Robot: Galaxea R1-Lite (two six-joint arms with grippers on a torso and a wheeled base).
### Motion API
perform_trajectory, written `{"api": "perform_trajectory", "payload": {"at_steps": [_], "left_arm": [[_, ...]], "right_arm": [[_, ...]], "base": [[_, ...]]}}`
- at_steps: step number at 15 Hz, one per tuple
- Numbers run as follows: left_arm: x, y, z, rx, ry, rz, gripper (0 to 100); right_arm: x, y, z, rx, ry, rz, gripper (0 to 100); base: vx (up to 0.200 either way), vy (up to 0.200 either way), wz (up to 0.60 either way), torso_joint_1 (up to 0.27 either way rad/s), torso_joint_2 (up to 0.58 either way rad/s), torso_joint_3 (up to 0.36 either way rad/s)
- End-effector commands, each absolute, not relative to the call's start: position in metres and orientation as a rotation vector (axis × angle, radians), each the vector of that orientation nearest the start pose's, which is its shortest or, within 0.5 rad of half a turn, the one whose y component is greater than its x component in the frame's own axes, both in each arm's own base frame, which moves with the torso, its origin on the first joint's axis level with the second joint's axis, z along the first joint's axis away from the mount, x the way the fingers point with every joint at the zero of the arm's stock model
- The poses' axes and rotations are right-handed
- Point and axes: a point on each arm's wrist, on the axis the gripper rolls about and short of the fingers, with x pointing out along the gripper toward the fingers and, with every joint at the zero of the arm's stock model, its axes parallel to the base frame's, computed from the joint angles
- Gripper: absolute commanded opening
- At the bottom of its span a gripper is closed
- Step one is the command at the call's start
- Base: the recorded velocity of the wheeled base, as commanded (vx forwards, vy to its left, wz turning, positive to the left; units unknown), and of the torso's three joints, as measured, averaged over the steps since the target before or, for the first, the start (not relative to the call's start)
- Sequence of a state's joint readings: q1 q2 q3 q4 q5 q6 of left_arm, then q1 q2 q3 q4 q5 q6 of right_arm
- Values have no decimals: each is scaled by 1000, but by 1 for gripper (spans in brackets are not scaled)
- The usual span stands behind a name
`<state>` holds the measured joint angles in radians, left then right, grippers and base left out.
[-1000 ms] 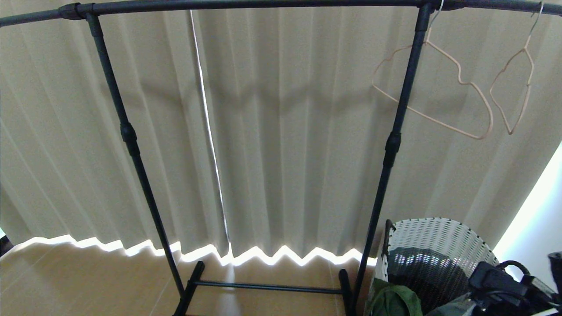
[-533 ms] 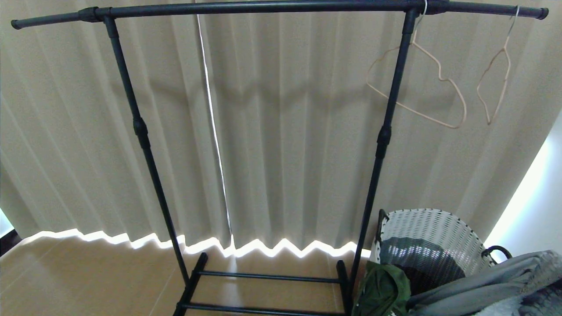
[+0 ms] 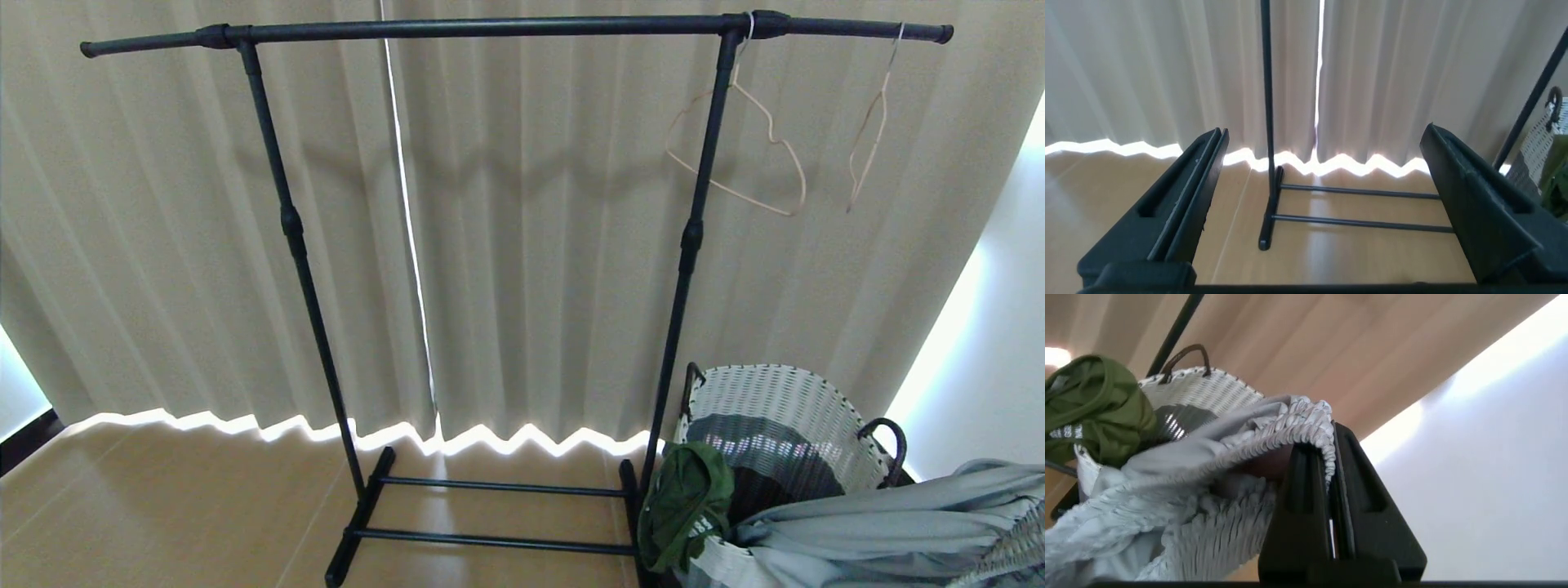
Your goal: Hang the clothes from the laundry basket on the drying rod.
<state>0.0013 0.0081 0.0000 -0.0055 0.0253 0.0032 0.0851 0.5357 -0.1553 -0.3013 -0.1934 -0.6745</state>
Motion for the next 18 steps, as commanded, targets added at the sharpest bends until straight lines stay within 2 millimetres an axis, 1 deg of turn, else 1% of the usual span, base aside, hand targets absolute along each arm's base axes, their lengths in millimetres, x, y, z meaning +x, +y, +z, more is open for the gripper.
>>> {"api": "perform_trajectory", "payload": {"at_steps": [1,2,10,13,18], "left_arm": [[-22,1,76,3,3,28,100],[-22,1,76,3,3,28,100],[-22,1,76,5,3,28,100],[-22,1,76,6,3,28,100],[-22,1,76,6,3,28,100]], "right_arm": [[33,-1,150,-685,110,-76,0],[33,-1,150,-686,116,-74,0],[26,-2,146,-687,127,-76,0],[26,-2,144,-686,131,-69,0],[26,-2,137,-694,157,-67,0]], "base": [[0,0,0,0,0,0],[0,0,0,0,0,0],[0,200,0,5,4,2],[0,0,0,0,0,0],[0,0,0,0,0,0]]}}
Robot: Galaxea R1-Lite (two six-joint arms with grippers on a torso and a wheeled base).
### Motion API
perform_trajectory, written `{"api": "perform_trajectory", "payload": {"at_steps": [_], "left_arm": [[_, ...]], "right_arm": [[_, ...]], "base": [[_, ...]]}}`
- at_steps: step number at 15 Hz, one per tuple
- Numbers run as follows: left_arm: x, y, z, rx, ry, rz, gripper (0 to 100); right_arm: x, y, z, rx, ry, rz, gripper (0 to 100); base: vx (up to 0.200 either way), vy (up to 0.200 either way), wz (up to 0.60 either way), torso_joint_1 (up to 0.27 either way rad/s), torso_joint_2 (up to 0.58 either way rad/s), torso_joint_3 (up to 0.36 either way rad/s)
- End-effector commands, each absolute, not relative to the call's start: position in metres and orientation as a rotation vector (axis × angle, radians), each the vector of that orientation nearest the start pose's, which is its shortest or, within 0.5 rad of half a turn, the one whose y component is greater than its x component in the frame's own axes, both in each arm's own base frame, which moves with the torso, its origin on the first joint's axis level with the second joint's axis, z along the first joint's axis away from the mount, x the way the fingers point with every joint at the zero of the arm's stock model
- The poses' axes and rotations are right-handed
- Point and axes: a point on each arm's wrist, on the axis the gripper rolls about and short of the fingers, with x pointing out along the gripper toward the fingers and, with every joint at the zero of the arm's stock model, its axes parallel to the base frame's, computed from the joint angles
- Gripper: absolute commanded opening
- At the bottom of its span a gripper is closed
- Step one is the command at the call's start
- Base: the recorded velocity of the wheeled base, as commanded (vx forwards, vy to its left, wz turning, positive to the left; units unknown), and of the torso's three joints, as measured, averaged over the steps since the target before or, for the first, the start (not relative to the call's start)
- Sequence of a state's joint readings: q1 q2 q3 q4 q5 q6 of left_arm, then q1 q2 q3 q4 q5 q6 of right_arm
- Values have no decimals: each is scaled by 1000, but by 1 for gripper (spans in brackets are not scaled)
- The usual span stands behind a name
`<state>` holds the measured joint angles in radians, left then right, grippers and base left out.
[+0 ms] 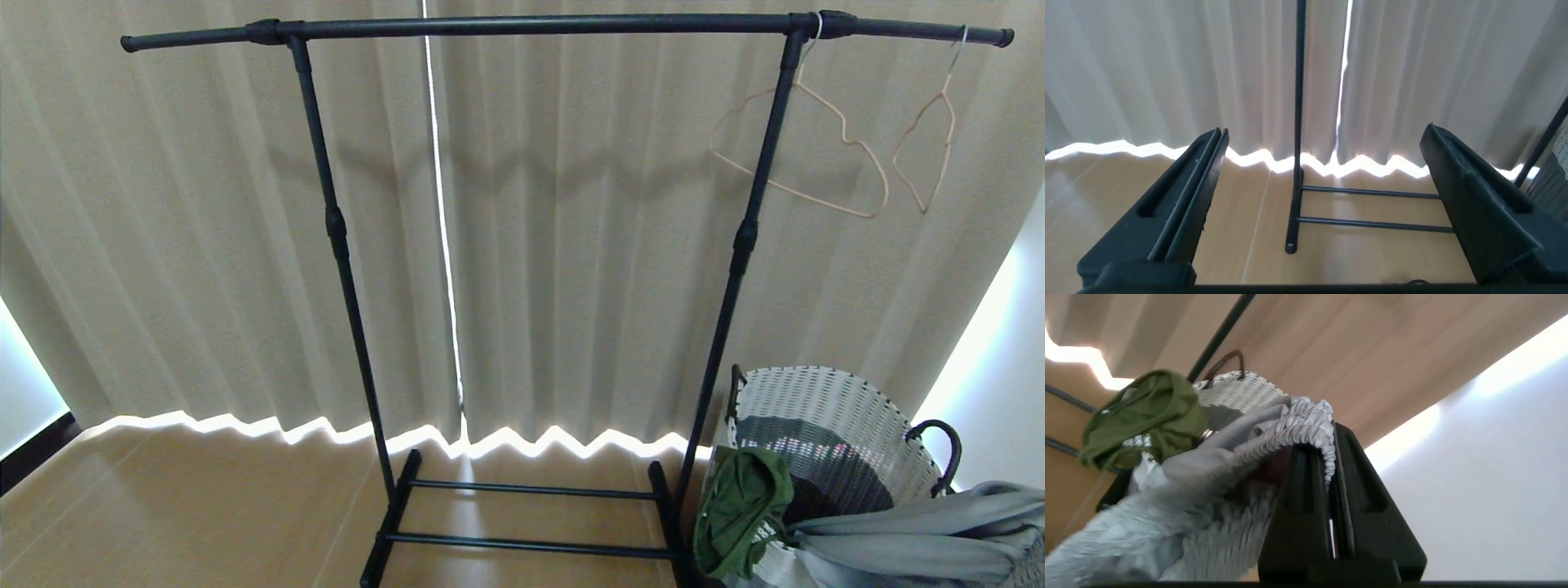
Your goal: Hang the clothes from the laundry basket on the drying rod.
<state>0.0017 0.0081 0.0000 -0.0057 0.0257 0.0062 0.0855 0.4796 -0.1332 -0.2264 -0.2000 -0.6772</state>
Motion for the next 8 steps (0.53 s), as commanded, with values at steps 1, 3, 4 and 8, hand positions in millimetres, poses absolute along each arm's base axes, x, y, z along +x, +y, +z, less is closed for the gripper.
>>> {"api": "perform_trajectory", "payload": {"at_steps": [1,3,4,8], "left_arm": [[-22,1,76,6,3,28,100],[-22,1,76,6,3,28,100],[-22,1,76,6,3,28,100],[-22,1,76,11,3,31,100]], "right_arm": [[26,-2,137,-694,160,-68,0],[26,-2,134,-694,173,-70,0],[26,-2,134,-695,175,-68,0],[27,-2,121,-704,238,-45,0]], "base": [[0,0,0,0,0,0],[0,0,-300,-1,4,4],[0,0,-600,2,2,-2],[0,0,-150,-1,1,-1]]}}
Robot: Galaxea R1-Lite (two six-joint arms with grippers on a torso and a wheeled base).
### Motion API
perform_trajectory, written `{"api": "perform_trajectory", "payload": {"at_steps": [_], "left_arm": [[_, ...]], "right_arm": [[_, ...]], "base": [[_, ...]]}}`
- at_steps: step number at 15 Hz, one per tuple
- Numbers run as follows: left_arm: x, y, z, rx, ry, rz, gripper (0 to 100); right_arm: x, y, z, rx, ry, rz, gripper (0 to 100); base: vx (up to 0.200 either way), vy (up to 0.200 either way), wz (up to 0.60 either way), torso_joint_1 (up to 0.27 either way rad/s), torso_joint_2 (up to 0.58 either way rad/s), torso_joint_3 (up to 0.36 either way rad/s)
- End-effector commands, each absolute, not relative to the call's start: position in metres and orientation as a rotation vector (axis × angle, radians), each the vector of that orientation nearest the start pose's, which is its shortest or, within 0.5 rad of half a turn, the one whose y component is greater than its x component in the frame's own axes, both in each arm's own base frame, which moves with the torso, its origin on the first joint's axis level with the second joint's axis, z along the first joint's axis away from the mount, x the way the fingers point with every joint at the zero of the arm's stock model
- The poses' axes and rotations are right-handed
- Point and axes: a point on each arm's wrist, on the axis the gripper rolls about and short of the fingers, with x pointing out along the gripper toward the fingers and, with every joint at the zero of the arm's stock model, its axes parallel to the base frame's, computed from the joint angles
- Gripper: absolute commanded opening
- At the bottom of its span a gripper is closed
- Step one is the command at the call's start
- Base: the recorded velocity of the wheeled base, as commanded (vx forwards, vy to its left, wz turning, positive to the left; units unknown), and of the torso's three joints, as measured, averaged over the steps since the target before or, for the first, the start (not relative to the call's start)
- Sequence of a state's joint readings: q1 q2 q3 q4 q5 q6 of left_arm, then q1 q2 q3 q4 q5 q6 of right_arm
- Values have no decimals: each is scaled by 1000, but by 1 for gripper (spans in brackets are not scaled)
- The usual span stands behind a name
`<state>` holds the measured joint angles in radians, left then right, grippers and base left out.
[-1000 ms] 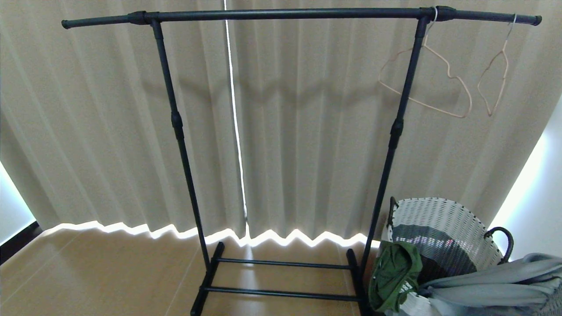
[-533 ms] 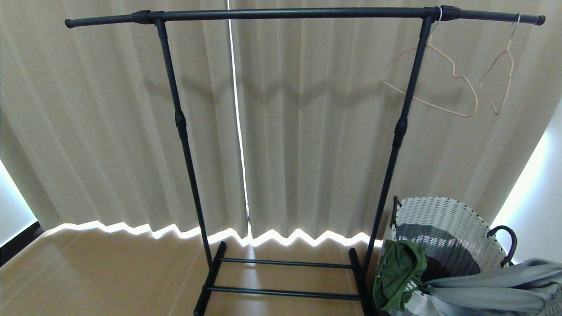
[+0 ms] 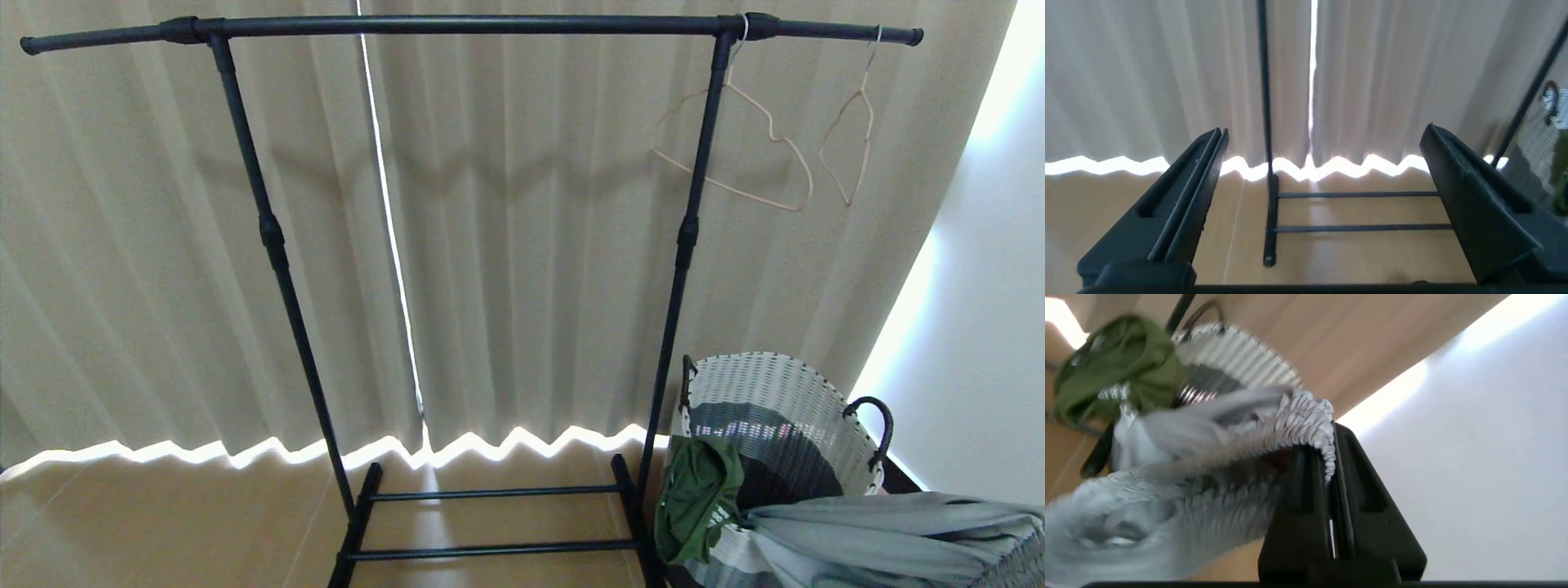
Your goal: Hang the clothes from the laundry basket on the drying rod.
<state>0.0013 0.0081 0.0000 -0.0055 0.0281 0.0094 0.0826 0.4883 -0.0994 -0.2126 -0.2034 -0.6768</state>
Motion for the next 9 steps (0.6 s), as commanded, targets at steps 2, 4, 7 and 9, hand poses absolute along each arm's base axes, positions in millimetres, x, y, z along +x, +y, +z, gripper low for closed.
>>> {"api": "perform_trajectory", "payload": {"at_steps": [2,4,7,9], "left_arm": [[-22,1,76,5,2,32,100],[-22,1,76,5,5,29,100],[-22,0,77,46,1,25,100],[-22,0,77,72,-1,22,100]], "right_arm": [[27,-2,116,-739,286,-24,0],[29,-2,124,-752,268,-19,0],[39,0,146,-722,222,33,0],[47,2,156,-661,220,72,0]], "base": [[0,0,0,0,0,0],[0,0,0,0,0,0],[0,0,0,0,0,0],[0,0,0,0,0,0]]}}
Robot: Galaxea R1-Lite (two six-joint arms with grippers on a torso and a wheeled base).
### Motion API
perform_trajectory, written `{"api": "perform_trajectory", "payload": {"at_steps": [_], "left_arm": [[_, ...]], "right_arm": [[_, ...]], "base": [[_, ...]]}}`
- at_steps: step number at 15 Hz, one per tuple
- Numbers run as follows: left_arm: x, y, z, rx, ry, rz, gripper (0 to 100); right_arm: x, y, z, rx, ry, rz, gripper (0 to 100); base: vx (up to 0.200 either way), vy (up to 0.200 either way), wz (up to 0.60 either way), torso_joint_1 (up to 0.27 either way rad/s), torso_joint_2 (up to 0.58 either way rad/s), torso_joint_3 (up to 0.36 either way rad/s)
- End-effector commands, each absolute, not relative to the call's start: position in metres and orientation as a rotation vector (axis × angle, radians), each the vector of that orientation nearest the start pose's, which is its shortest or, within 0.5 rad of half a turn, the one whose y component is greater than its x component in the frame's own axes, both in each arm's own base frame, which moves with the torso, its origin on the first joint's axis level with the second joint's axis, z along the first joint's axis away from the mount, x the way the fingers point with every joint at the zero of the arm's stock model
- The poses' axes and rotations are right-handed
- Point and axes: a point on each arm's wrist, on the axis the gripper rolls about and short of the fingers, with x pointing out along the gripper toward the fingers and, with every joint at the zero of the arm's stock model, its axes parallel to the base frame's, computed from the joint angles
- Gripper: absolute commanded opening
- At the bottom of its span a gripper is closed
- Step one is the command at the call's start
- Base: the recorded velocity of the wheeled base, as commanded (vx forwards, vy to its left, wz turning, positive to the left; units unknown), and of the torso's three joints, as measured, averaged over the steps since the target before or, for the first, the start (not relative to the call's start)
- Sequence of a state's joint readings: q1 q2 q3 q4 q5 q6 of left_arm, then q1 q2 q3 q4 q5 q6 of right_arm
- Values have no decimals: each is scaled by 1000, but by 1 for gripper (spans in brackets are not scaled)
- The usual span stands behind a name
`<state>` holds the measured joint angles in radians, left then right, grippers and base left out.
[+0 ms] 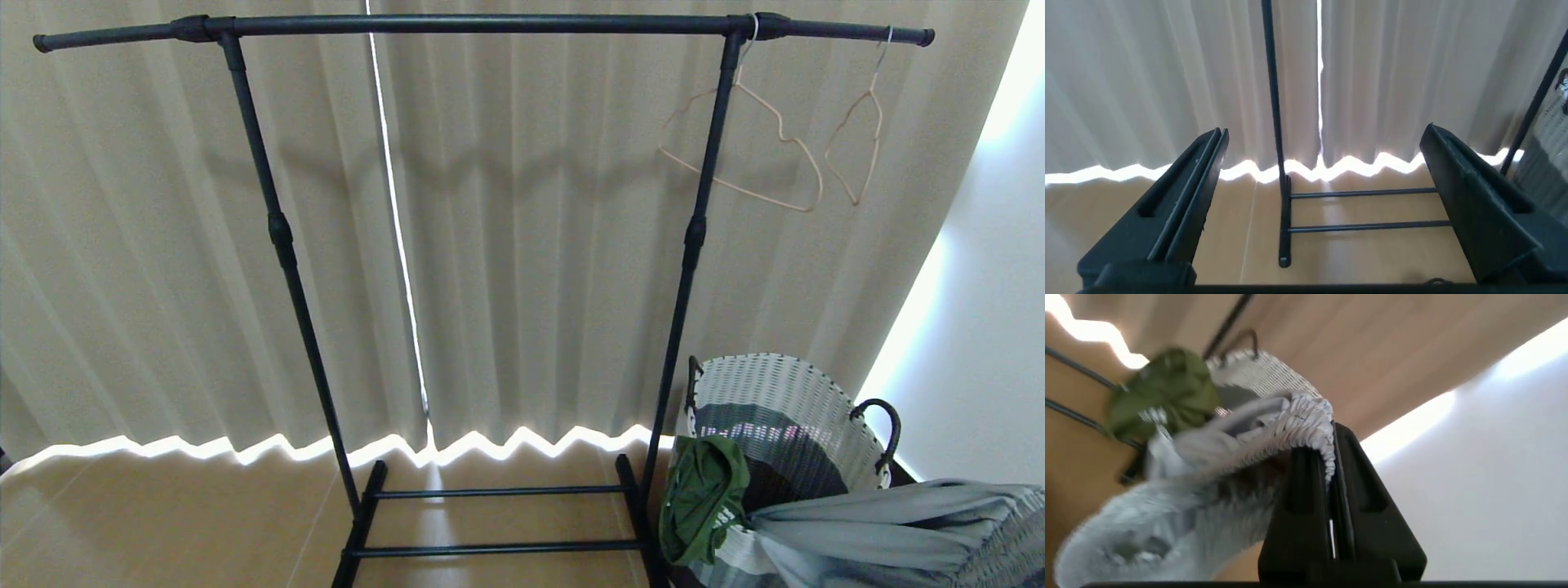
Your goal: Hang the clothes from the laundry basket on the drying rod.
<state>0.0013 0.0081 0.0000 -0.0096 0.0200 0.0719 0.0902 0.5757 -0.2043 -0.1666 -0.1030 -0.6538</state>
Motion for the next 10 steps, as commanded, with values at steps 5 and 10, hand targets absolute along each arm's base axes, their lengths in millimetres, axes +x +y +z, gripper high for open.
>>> {"api": "perform_trajectory", "payload": {"at_steps": [5,10], "left_arm": [[-29,-3,107,135,-121,-146,100],[7,-5,169,136,23,-216,100]], "right_arm": [[74,9,242,-416,357,149,0],[83,16,294,-341,499,376,0]], "base": [[0,0,0,0,0,0],[0,0,0,0,0,0]]}}
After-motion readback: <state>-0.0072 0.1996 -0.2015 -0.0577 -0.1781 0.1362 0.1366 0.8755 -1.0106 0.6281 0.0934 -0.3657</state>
